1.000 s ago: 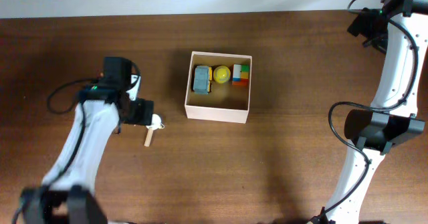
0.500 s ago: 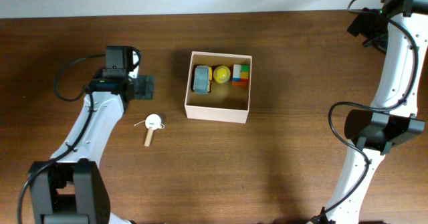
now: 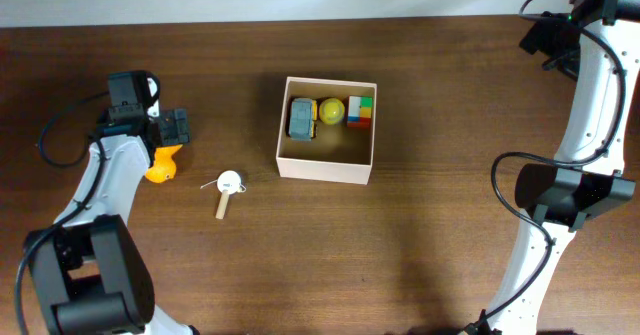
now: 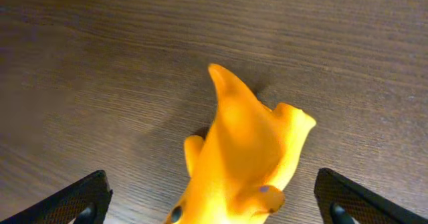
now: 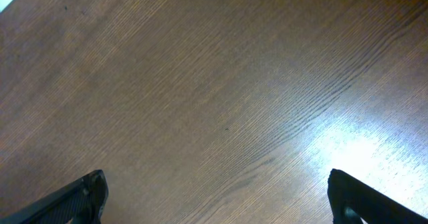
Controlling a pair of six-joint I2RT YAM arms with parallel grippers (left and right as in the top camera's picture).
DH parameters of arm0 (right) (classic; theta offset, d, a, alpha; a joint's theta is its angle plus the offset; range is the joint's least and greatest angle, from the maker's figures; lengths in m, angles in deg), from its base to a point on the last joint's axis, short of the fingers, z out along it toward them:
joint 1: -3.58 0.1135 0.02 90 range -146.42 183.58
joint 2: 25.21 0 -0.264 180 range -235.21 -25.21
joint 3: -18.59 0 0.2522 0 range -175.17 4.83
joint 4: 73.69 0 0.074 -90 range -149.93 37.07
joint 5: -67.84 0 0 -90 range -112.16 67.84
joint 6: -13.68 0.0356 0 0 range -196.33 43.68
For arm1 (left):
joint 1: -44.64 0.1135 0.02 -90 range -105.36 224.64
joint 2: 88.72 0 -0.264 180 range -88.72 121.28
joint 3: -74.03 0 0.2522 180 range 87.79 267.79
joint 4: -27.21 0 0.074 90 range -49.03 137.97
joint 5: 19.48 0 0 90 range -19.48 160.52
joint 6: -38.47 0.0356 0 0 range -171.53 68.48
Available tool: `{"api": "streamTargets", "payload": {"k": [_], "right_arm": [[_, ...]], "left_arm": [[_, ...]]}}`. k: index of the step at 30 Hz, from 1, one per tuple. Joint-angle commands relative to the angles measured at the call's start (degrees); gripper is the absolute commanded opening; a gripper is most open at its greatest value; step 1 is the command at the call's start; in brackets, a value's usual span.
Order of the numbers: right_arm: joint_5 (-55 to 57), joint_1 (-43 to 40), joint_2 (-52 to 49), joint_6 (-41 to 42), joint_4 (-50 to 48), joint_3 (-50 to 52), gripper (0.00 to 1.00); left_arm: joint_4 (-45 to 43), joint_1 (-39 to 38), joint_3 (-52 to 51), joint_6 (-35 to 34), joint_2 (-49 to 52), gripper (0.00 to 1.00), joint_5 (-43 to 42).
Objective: Pack container
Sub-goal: 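Move the left gripper to the orange rubber toy and grasp it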
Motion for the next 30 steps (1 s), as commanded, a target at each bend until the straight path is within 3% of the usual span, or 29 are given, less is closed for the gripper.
{"api": "streamTargets", "payload": {"k": [1,5,8,11,18,25,30], "right_arm": [[0.13,0.0,0.76,0.28,0.31,-0.22,0.99],[0.13,0.0,0.76,0.28,0.31,-0.22,0.99],[0.13,0.0,0.76,0.28,0.31,-0.22,0.99],[0.13,0.0,0.76,0.28,0.31,-0.22,0.99],[0.13,0.0,0.76,0.28,0.31,-0.22,0.99],[0.13,0.0,0.76,0.28,0.31,-0.22,0.99],[0.13,0.0,0.76,0.28,0.31,-0.22,0.99]], "left_arm": [[-0.17,0.02,0.74,-0.59,2.47,0.98,-2.82],[-0.17,0.02,0.74,-0.61,5.16,0.98,-2.99],[-0.2,0.02,0.74,-0.61,6.47,0.89,-2.97],[-0.17,0.02,0.74,-0.63,6.78,0.5,-2.99],[-0.17,-0.31,0.76,-0.63,6.78,0.06,-3.19],[2.58,-2.36,3.17,-0.61,5.92,0.02,-7.52],[9.84,-4.94,9.46,0.61,3.23,0.02,-7.78]]}}
